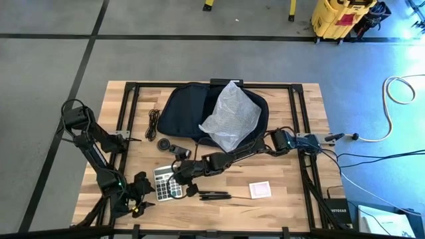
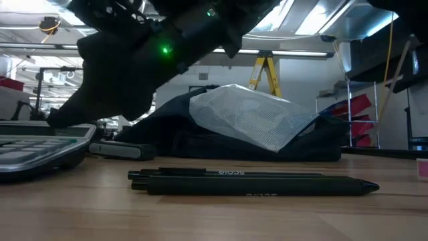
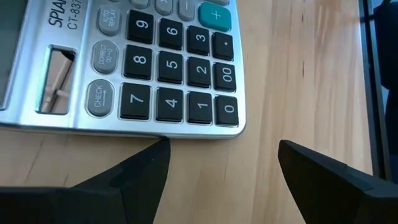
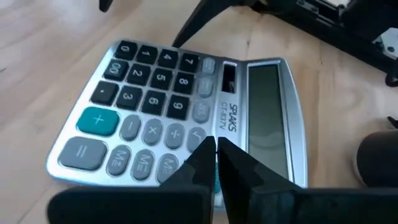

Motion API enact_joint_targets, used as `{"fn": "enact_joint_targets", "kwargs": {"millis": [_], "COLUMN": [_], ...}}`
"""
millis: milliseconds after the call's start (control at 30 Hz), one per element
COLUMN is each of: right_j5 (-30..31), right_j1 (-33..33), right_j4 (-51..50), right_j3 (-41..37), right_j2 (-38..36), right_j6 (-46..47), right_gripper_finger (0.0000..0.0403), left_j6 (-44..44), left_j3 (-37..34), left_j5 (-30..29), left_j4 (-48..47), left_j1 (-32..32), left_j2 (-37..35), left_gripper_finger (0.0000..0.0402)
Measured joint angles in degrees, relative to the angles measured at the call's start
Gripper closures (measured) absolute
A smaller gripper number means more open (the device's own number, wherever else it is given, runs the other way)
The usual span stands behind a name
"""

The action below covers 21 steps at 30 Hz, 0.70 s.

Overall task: Unpack backpack
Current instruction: Adjust the gray calculator

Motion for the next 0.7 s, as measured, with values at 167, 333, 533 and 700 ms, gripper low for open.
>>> {"fn": "enact_joint_targets", "kwargs": {"millis": [167,333,533,700], "right_j5": [0.49,1.36,1.37,1.46], "right_j1": [-0.21,-0.31,-0.31,-0.28], "right_j4": [-1.06,-3.15,-4.31,-4.97], "right_j3": [0.00,0.00,0.00,0.00], "right_j2": [0.00,0.00,0.00,0.00], "right_j6": [0.59,1.37,2.11,2.62], "right_gripper_finger": [0.0403,0.0403,0.0403,0.0403], "left_j6": [-0.28,-0.61,-0.81,-0.92], "left_j3": [0.00,0.00,0.00,0.00], "left_j5": [0.19,0.17,0.17,0.17], "left_j4": [-0.06,-0.06,-0.04,-0.02], "left_j1": [-0.04,-0.04,-0.04,-0.04], "left_j2": [0.00,0.00,0.00,0.00], "left_gripper_finger": [0.0117,0.0117,0.0117,0.0117]}}
